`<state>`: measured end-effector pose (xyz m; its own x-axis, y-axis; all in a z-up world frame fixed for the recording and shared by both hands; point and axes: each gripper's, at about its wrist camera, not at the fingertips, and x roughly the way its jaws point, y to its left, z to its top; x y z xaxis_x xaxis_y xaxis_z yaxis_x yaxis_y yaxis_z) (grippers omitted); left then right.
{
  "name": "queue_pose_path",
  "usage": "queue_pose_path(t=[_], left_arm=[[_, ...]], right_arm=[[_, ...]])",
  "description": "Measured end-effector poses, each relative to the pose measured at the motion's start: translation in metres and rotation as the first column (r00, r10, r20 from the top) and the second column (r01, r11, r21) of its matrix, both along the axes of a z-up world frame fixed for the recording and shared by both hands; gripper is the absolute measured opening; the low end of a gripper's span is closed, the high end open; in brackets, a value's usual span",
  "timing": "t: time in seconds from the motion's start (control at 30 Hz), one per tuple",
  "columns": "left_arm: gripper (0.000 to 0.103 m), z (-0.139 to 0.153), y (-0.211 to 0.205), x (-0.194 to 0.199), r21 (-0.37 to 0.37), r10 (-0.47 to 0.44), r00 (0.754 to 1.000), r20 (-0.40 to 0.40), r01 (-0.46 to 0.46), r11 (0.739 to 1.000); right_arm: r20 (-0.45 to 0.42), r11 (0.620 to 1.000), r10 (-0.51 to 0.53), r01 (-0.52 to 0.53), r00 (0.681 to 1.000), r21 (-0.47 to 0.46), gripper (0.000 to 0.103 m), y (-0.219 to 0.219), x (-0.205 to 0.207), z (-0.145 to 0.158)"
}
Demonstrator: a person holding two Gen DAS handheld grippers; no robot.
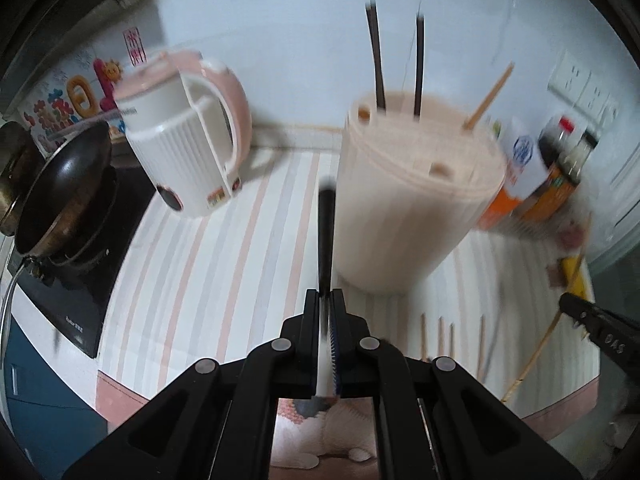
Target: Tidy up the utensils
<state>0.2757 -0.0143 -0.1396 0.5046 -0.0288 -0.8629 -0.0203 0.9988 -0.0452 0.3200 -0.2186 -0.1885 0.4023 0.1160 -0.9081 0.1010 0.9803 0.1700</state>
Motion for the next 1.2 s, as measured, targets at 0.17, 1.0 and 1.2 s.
queue_pose_path(t=[0.17, 1.0, 1.2], left_arm=[[0.002, 0.039, 0.009, 0.004, -0.03, 0.019, 0.996, 0.086, -0.016, 0.999], [0.048, -0.039, 0.061, 0.052, -0.216, 0.126, 0.981, -0.147, -0.157, 0.964], [0.047, -0.126, 0.024, 0.054, -0.226, 0.086, 0.958, -0.275, -0.151, 0.962]], right_arm=[[0.068, 0.999, 0.019, -0.021, 0.998, 0.025, 0.007, 0.008, 0.008, 0.029], [-0.045, 0.991, 0.069, -0.064, 0.997, 0.12, 0.007, 0.03, 0.05, 0.019], [-0.246, 0.999, 0.012, -0.001, 0.969, 0.045, 0.007, 0.017, 0.04, -0.069]])
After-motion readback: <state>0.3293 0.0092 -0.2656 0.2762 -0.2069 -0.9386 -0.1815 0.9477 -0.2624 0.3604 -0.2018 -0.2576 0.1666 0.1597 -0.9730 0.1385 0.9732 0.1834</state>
